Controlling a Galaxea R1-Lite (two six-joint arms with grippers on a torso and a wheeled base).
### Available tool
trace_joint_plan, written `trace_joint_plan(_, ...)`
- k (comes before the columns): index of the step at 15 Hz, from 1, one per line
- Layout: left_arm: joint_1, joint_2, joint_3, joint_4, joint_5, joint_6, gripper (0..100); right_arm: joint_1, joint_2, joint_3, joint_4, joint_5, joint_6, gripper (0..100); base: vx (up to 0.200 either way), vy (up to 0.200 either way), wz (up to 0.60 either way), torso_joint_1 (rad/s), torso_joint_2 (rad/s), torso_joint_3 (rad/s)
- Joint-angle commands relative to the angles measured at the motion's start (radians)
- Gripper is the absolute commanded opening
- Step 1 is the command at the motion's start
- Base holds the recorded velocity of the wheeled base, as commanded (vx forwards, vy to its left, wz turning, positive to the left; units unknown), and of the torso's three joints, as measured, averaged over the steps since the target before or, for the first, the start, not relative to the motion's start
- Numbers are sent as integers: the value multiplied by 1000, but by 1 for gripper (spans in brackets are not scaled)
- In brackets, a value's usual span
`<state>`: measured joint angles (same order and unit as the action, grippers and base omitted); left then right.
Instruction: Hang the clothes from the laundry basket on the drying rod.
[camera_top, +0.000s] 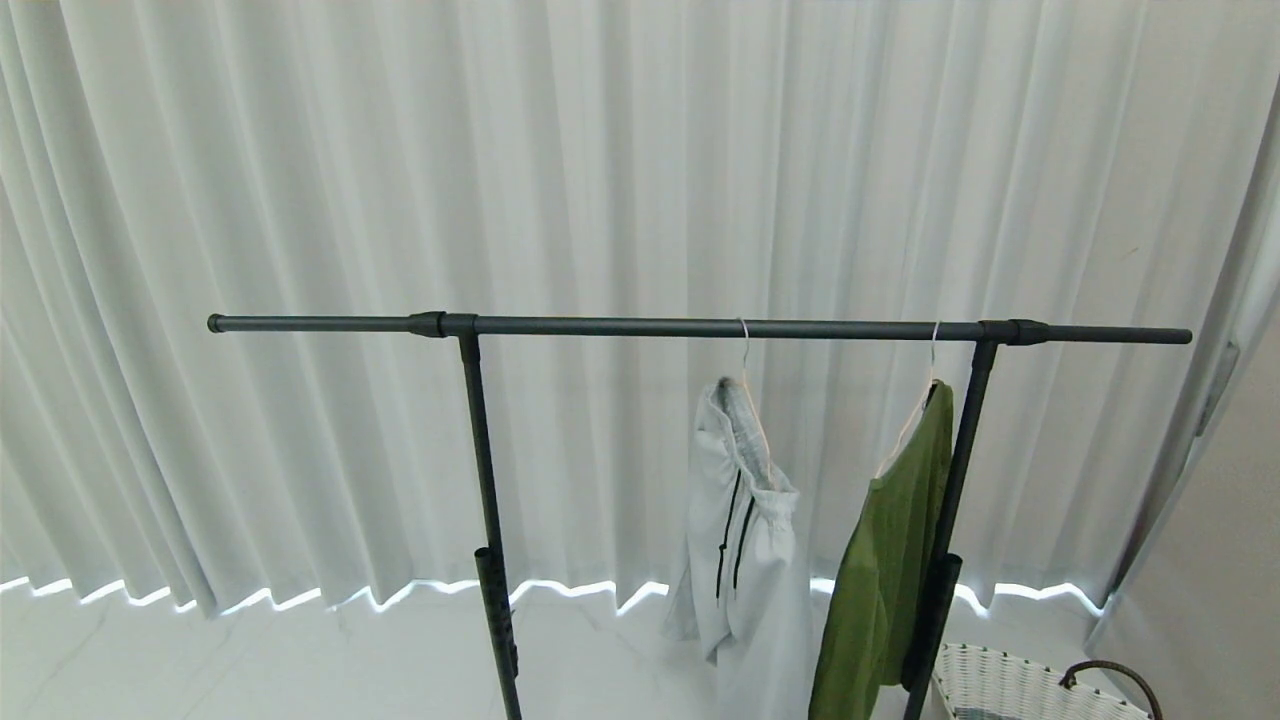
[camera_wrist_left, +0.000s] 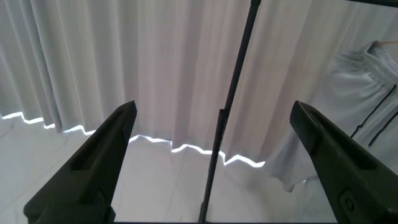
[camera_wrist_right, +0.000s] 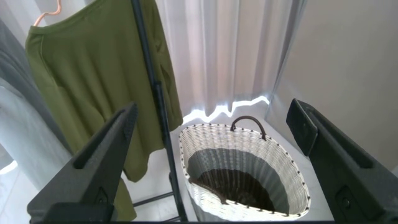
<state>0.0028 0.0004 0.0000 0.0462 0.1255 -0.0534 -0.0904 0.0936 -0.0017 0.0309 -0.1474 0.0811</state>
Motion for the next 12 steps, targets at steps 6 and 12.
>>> trace_joint_plan(6,0,0,0,0,0,0,100,0,1,0,0,0,-1,100,0,0,0,0,0,0)
trace_joint_plan(12,0,0,0,0,0,0,100,0,3,-1,6,-1,-4,100,0,0,0,0,0,0)
